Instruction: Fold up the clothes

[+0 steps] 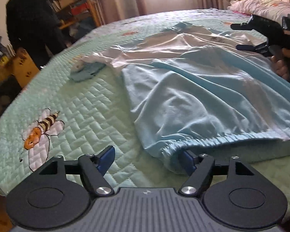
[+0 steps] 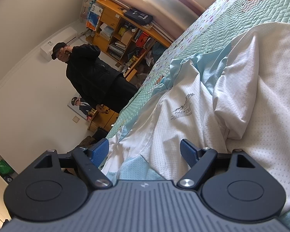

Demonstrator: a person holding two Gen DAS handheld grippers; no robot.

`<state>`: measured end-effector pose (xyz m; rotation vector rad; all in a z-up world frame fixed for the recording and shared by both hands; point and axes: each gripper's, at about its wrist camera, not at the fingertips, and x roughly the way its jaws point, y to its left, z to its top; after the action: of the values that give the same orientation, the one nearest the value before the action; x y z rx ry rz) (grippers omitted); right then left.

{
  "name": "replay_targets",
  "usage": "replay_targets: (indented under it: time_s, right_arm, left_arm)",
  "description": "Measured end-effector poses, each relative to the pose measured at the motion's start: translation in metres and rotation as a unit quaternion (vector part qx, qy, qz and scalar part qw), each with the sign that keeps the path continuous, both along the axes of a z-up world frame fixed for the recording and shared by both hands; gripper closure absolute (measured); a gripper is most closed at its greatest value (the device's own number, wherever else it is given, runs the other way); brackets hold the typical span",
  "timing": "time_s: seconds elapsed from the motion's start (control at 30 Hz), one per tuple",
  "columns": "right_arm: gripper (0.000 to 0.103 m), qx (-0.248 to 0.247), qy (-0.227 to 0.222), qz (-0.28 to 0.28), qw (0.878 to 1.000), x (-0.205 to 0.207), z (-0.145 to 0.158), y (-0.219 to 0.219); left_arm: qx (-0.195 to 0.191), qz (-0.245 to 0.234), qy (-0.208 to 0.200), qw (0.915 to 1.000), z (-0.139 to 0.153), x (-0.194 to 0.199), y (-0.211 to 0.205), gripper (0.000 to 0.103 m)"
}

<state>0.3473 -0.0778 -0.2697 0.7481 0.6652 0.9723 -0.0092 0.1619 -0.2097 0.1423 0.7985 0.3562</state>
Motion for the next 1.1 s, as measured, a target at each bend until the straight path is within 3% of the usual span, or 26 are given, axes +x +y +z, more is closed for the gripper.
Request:
replay_targets:
  time_s: [0.23, 0.4, 0.5, 0.67, 0.9, 1.0, 1.1]
  right_arm:
    - [0.021, -0.02, -0.01, 0.0, 1.0, -0.002, 0.005, 0.006]
    - [0.021, -0.032, -0.015, 0.002, 0.999, -0.002, 0.006, 0.009]
    - [0.021, -0.035, -0.016, 0.002, 0.999, -0.002, 0.007, 0.011]
    - [0.021, -0.037, -0.018, 0.003, 0.999, -0.003, 0.006, 0.01]
    - [0.021, -0.041, -0.018, 0.003, 0.999, -0.004, 0.006, 0.011]
    - [0.021, -0.041, -0.018, 0.002, 0.999, -0.004, 0.006, 0.011]
    - [0.021, -0.041, -0.018, 0.001, 0.999, -0.004, 0.006, 0.011]
  left_arm:
    - [0.086, 0.014, -0.021, 0.996, -0.015, 0.005, -0.021, 0.015]
    - [0.075, 0.109, 0.032, 0.9907, -0.003, -0.016, 0.008, 0.014]
    - [0.065, 0.15, 0.043, 0.9856, 0.006, -0.024, 0.019, 0.015]
    - [0.077, 0.079, 0.059, 0.9922, 0.004, -0.018, -0.001, 0.015]
    - [0.075, 0.054, 0.081, 0.9924, 0.009, -0.018, 0.0, 0.013]
    - [0.045, 0.027, 0.073, 0.9959, 0.019, -0.026, -0.002, 0.013]
    - [-0.001, 0.017, 0.032, 0.9993, 0.038, -0.036, 0.005, 0.013]
